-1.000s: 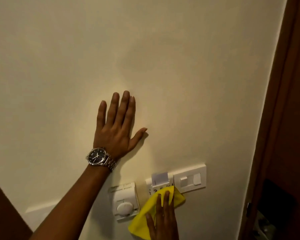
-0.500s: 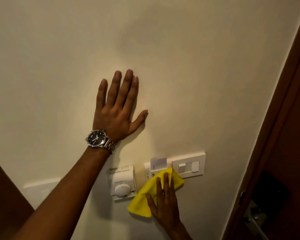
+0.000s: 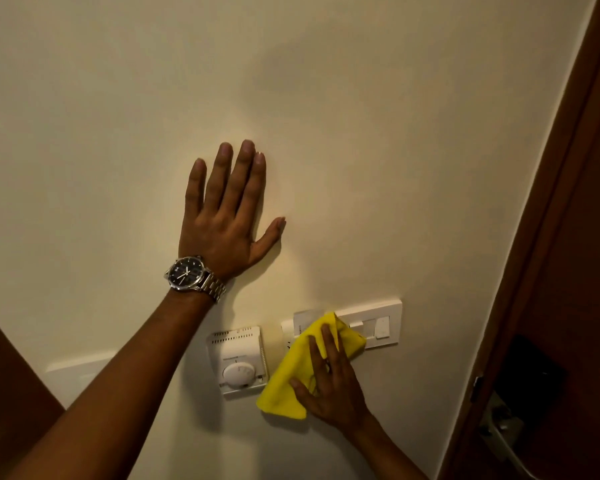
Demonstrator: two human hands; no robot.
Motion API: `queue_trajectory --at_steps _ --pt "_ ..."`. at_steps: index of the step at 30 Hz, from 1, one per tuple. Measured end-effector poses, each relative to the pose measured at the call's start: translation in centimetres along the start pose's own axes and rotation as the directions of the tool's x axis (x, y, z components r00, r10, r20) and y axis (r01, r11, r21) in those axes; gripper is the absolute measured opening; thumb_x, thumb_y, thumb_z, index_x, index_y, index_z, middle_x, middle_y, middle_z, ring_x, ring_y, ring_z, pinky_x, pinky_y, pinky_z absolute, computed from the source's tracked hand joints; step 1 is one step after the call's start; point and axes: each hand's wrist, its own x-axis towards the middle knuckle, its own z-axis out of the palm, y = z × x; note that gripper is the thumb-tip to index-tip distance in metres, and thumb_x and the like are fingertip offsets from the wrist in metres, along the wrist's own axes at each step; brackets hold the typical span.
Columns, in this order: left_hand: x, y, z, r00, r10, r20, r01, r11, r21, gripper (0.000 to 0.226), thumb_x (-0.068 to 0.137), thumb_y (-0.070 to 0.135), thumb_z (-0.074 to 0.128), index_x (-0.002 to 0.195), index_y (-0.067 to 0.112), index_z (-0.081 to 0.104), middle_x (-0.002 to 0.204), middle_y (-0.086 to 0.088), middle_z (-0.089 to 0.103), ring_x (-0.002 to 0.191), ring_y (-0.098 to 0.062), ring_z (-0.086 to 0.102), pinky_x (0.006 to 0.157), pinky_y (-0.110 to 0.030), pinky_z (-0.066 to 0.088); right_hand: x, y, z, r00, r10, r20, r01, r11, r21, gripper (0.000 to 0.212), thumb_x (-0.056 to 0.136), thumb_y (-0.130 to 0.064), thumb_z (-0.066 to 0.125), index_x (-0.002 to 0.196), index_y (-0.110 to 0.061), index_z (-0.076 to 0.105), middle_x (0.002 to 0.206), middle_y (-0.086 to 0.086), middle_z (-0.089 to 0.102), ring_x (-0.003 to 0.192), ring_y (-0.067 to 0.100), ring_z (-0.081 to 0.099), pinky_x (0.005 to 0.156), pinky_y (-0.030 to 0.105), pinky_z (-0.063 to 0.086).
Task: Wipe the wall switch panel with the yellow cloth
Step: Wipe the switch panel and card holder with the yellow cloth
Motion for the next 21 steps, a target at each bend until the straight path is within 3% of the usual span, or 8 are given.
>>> queue_trajectory --at_steps 1,4,7,8,11,13,17,21 --pt "0.0 0.0 0.1 1.0 -0.002 -0.002 0.002 1.0 0.003 0.086 0.103 0.065 0.047 0.164 0.007 0.031 0.169 -0.015 0.033 0.158 -0.036 0.028 0.134 -0.05 0.01 0.4 0.0 0.1 1.0 -0.007 -0.008 0.007 1.0 -0.006 0.087 0.098 -0.063 0.047 0.163 -0.017 0.014 0.172 0.009 0.005 0.159 0.031 0.012 0.127 0.039 0.023" --pt "-0.2 0.1 0.1 1.0 0.001 0.013 -0.001 1.0 -0.008 0.086 0.103 0.065 0.047 0.164 0.007 0.031 0.169 -0.015 0.033 0.158 -0.036 0.028 0.135 -0.049 0.009 -1.4 0.7 0.1 0.996 -0.085 0.037 0.088 0.992 -0.086 0.081 0.096 -0.064 0.05 0.154 -0.011 0.032 0.172 0.01 0.005 0.156 0.034 0.015 0.11 0.05 0.045" --pt "-0.1 0.1 0.0 1.0 -0.004 0.014 0.004 1.0 -0.01 0.086 0.103 0.065 0.047 0.164 0.007 0.032 0.169 -0.015 0.034 0.158 -0.036 0.029 0.132 -0.053 0.017 -1.8 1.5 0.6 0.987 -0.135 0.082 0.15 0.965 -0.217 0.07 0.097 -0.059 0.054 0.147 -0.011 0.048 0.164 0.021 0.03 0.158 0.037 0.008 0.101 0.055 0.055" --pt "-0.1 0.1 0.0 1.0 -0.005 0.011 0.005 1.0 -0.016 0.085 0.102 0.064 0.048 0.163 0.007 0.032 0.169 -0.015 0.034 0.158 -0.036 0.03 0.131 -0.054 0.02 -1.0 1.1 0.7 0.993 -0.094 0.065 0.107 0.967 -0.23 0.069 0.1 -0.058 0.051 0.152 -0.013 0.044 0.161 0.021 0.035 0.158 0.037 0.007 0.107 0.056 0.05" --pt "0.2 0.1 -0.1 1.0 -0.009 0.005 0.009 1.0 -0.013 0.084 0.102 0.063 0.049 0.163 0.007 0.034 0.168 -0.015 0.036 0.157 -0.036 0.033 0.129 -0.055 0.024 0.6 -1.2 1.2 0.996 0.088 -0.027 -0.091 0.984 -0.155 0.077 0.104 -0.059 0.039 0.163 -0.016 0.014 0.165 0.015 0.021 0.159 0.035 0.006 0.12 0.051 0.032" --pt "0.1 0.1 -0.4 1.0 -0.013 0.016 0.014 1.0 -0.023 0.084 0.102 0.063 0.05 0.162 0.006 0.036 0.167 -0.016 0.038 0.156 -0.036 0.035 0.128 -0.056 0.027 -1.3 -1.8 1.8 0.999 0.04 -0.012 -0.041 0.986 -0.164 0.076 0.106 -0.057 0.034 0.163 -0.015 0.008 0.168 0.013 0.013 0.159 0.036 0.003 0.122 0.051 0.03" --pt "0.2 0.2 -0.4 1.0 -0.01 0.009 0.01 1.0 -0.018 0.082 0.102 0.063 0.05 0.16 0.006 0.039 0.166 -0.016 0.04 0.154 -0.037 0.038 0.126 -0.056 0.028 -2.5 -1.2 2.6 0.997 -0.082 -0.006 0.079 0.978 -0.191 0.071 0.108 -0.051 0.034 0.163 -0.013 0.01 0.172 0.012 0.003 0.159 0.035 0.003 0.132 0.045 0.004" --pt "0.3 0.1 -0.2 1.0 -0.013 0.003 0.013 1.0 -0.004 0.082 0.102 0.062 0.049 0.161 0.006 0.037 0.166 -0.015 0.039 0.155 -0.037 0.037 0.127 -0.056 0.027 0.1 -1.9 2.8 0.993 -0.115 -0.015 0.111 0.977 -0.184 0.072 0.105 -0.048 0.045 0.162 -0.014 0.018 0.17 0.01 0.016 0.158 0.034 0.014 0.131 0.048 0.007"
